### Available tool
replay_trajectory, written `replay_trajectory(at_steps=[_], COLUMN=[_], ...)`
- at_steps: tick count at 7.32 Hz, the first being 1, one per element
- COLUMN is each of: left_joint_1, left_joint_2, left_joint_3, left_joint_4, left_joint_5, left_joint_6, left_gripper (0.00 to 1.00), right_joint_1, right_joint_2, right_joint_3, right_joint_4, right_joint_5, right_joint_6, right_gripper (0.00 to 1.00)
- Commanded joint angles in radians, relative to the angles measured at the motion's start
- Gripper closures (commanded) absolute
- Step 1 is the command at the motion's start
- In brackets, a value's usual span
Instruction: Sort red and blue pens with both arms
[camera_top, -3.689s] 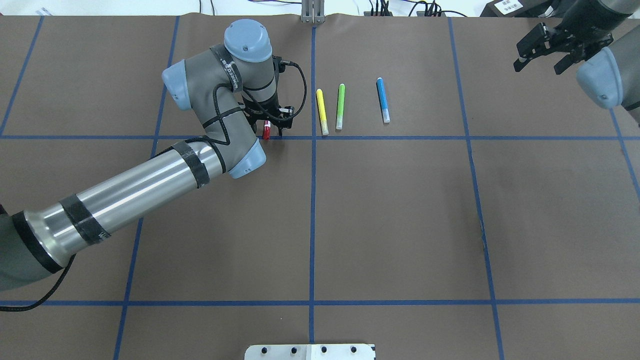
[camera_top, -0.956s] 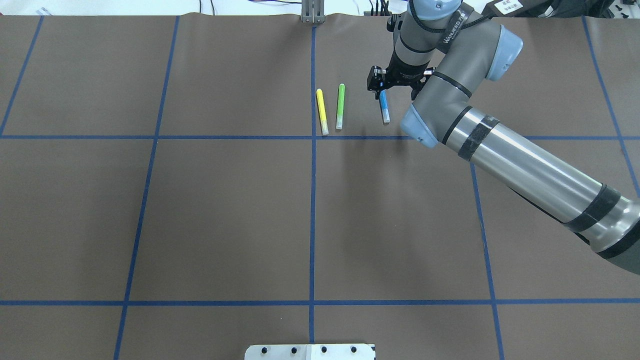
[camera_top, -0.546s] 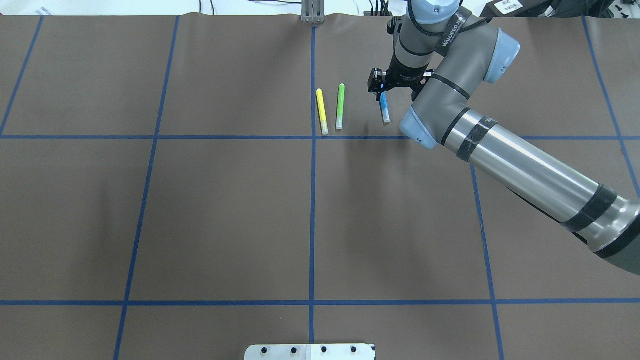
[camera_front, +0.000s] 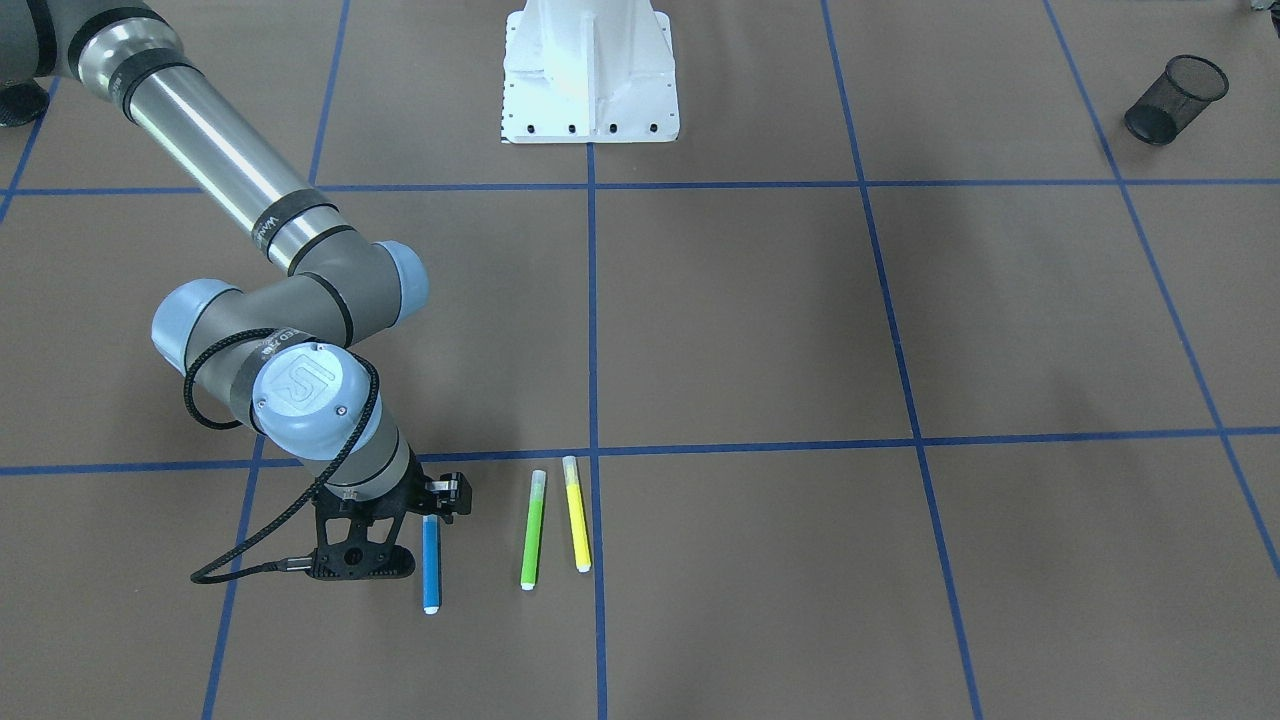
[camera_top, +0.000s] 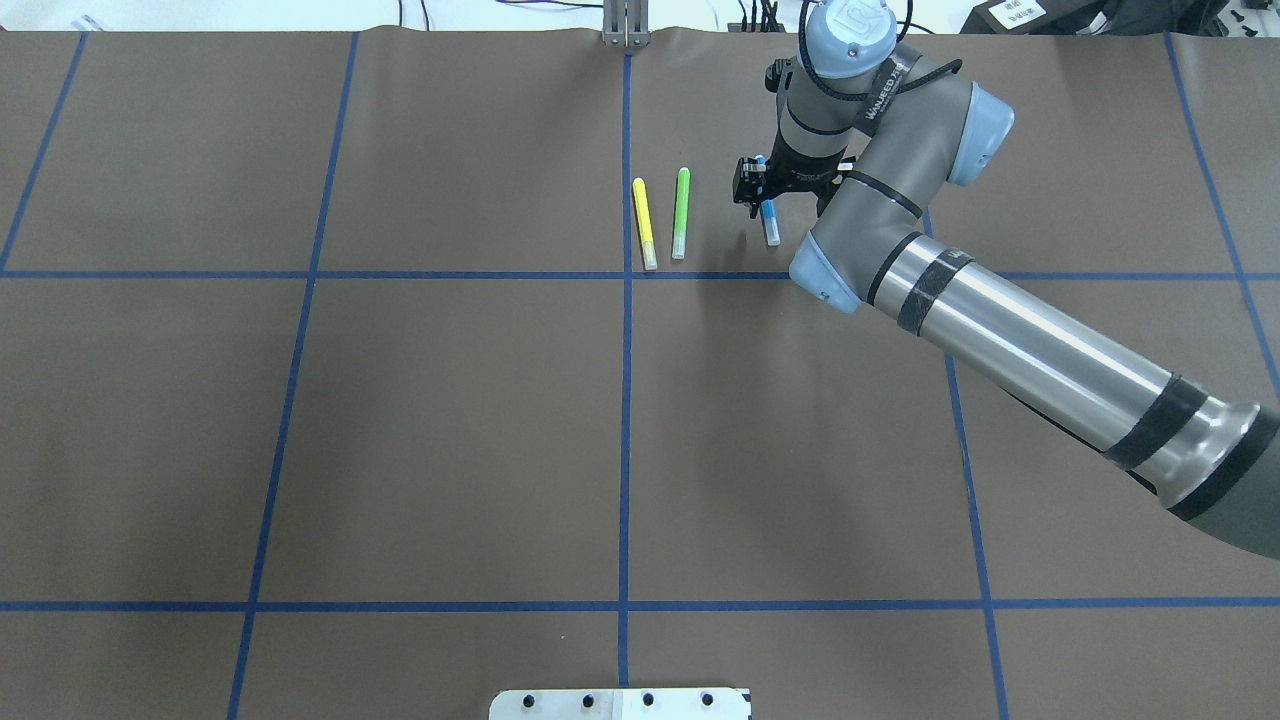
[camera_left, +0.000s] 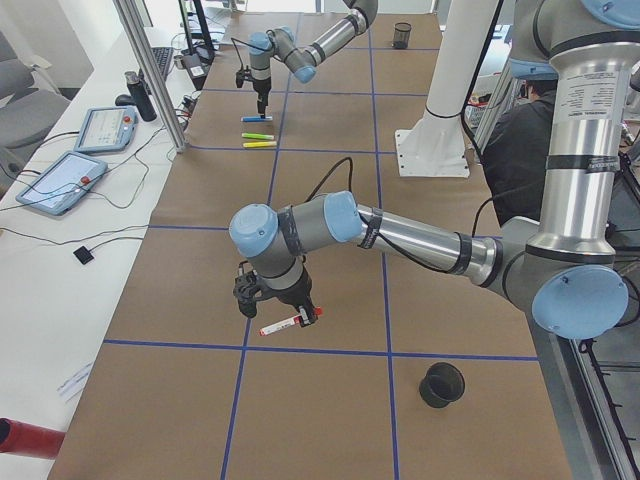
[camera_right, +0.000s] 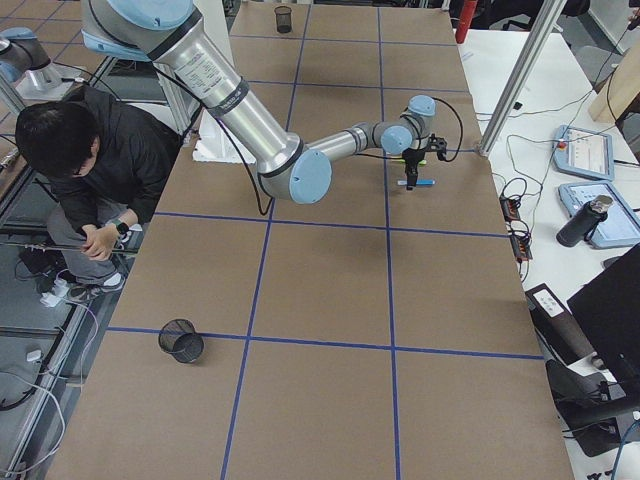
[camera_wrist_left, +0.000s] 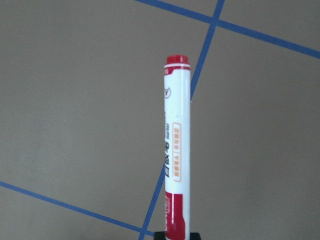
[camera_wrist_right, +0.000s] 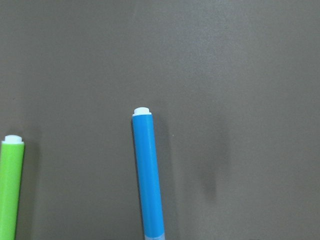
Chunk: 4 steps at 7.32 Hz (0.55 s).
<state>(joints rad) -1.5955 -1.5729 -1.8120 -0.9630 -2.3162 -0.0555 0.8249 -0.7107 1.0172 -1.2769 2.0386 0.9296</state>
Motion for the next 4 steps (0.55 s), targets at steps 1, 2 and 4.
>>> replay_trajectory(at_steps=[1, 2, 4], left_joint_1=[-0.043, -0.047, -0.05], left_joint_2=[0.048, 0.053, 0.051], left_joint_3=[-0.001, -0.001, -0.003], left_joint_4=[0.0, 0.0, 0.0], left_joint_5=[0.009, 0.009, 0.009], left_joint_6=[0.066, 0.068, 0.068], left_gripper=[1.0, 1.0, 1.0], right_joint_1=[-0.021, -0.023, -0.023], right_joint_2=[0.02, 0.027, 0.025], right_joint_3=[-0.029, -0.035, -0.045], right_joint_4=[0.002, 0.002, 0.002], right_joint_5=[0.0, 0.002, 0.003], right_joint_6=[-0.003, -0.015, -0.038], right_gripper=[0.15, 0.19, 0.3])
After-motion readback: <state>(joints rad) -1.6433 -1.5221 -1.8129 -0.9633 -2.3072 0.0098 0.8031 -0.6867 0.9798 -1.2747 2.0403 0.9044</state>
